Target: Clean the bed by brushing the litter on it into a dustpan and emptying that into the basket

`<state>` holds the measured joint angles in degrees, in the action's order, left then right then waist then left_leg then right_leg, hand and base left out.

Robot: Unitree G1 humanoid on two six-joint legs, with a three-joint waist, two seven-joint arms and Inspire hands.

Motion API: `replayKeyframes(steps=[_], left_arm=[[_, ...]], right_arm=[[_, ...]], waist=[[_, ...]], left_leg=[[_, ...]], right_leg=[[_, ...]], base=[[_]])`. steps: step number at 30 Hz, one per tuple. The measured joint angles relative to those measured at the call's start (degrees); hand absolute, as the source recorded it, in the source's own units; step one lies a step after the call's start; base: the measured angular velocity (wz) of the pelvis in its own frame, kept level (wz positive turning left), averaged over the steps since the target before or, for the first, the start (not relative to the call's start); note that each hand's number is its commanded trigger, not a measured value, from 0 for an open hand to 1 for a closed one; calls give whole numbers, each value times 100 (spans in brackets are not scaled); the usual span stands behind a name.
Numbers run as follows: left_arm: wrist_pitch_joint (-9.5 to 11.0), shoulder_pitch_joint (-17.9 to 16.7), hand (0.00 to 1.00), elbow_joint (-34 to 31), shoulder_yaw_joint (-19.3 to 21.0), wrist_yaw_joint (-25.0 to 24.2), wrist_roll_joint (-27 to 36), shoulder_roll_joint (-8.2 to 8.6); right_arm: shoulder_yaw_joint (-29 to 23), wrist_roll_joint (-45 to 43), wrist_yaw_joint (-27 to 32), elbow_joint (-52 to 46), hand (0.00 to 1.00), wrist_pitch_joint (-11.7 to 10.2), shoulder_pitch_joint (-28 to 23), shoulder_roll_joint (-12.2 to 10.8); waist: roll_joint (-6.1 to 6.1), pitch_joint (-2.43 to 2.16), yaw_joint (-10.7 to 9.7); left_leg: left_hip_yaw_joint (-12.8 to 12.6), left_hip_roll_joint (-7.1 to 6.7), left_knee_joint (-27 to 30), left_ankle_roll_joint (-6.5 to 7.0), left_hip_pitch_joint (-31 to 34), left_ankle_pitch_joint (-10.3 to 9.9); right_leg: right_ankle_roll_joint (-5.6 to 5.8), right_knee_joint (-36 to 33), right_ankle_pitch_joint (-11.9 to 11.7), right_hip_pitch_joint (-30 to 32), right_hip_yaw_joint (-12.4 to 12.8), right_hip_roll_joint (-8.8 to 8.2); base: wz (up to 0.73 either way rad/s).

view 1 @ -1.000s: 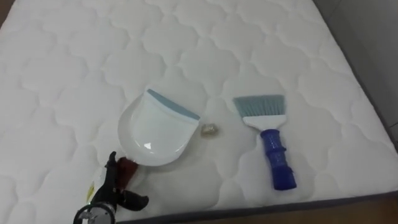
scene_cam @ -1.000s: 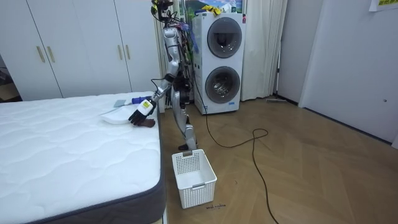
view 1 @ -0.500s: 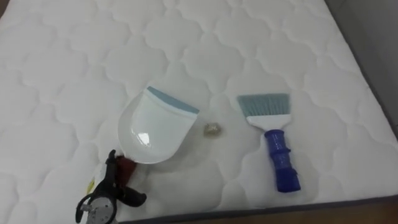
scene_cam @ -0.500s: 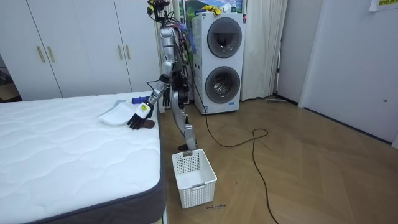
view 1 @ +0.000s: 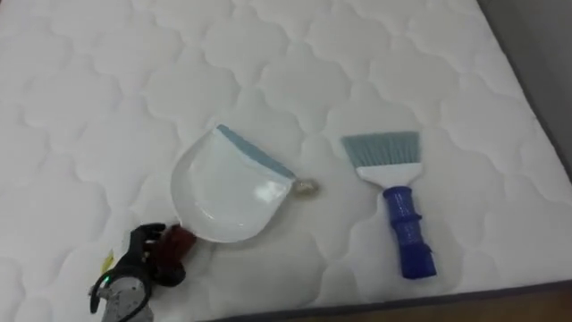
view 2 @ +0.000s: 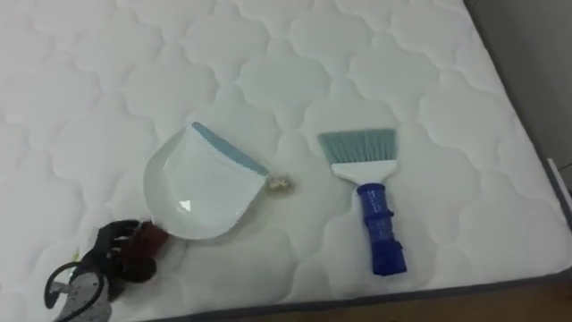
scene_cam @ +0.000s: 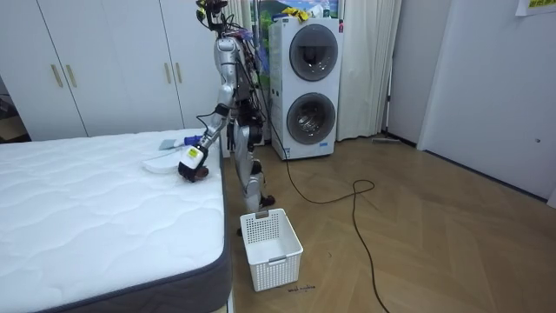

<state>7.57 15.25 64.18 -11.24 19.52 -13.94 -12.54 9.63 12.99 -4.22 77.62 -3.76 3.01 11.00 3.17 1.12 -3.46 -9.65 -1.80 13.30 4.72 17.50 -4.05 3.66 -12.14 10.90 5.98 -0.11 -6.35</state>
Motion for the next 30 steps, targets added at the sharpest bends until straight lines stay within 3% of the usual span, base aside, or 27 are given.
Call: replayKeyframes(steps=[2, 4, 5, 6, 9, 12, 22, 30], left_arm=[[-13, -25, 100, 83, -133, 10, 11, 4], [-118, 5, 100, 277, -124, 1, 103, 35], [-178, -18, 100, 371, -119, -12, 117, 55], [-238, -98, 100, 386, -49, -35, 134, 94], [-271, -297, 100, 413, -8, -171, 133, 216], [-271, -388, 100, 412, 1, -271, 134, 262], [-341, -380, 100, 447, 1, -283, 131, 251], [-340, -295, 100, 445, 0, -160, -159, 58]], right_arm=[[31, 24, -9, 5, 0, 12, 47, 19], [41, 22, 25, -32, 0, 38, 52, 21], [59, 21, 46, -74, 0, 127, 45, 19], [77, 12, 59, -95, 0, 218, 34, 24], [60, 37, 64, -135, 0, 309, 35, 60], [49, 66, 33, -147, 0, 308, 23, 44], [95, 200, 32, -151, 0, 302, -11, 44], [93, 372, 35, -116, 0, 253, -28, 78]], waist=[[30, -3, 143], [6, 8, 211], [-14, 19, 185], [-71, 10, 146], [-205, 4, 63], [-192, -16, 42], [-181, -53, -7], [-262, -70, -125]], left_leg=[[-141, 4, -14, 9, -123, -8], [-142, 1, -73, 15, -291, -14], [-164, -19, -96, 18, -375, -44], [-161, -2, -121, 8, -412, -79], [-104, 61, -200, -22, -416, -86], [-86, 112, -165, -78, -453, -72], [-45, 157, -105, -115, -458, -33], [-20, 159, -116, -120, -458, -39]], right_leg=[[68, 4, 41, -5, -192, -25], [19, 263, -86, -57, -187, 11], [-1, 402, -268, -81, -201, 31], [-16, 388, -257, -82, -317, 63], [-104, 283, -247, 20, -337, 178], [-167, 231, -232, 12, -349, 245], [-212, 154, -204, 8, -518, 245], [-219, 141, -208, -14, -610, 244]], base=[[-34], [-33], [-15], [-13], [-9], [-4], [3], [1]])
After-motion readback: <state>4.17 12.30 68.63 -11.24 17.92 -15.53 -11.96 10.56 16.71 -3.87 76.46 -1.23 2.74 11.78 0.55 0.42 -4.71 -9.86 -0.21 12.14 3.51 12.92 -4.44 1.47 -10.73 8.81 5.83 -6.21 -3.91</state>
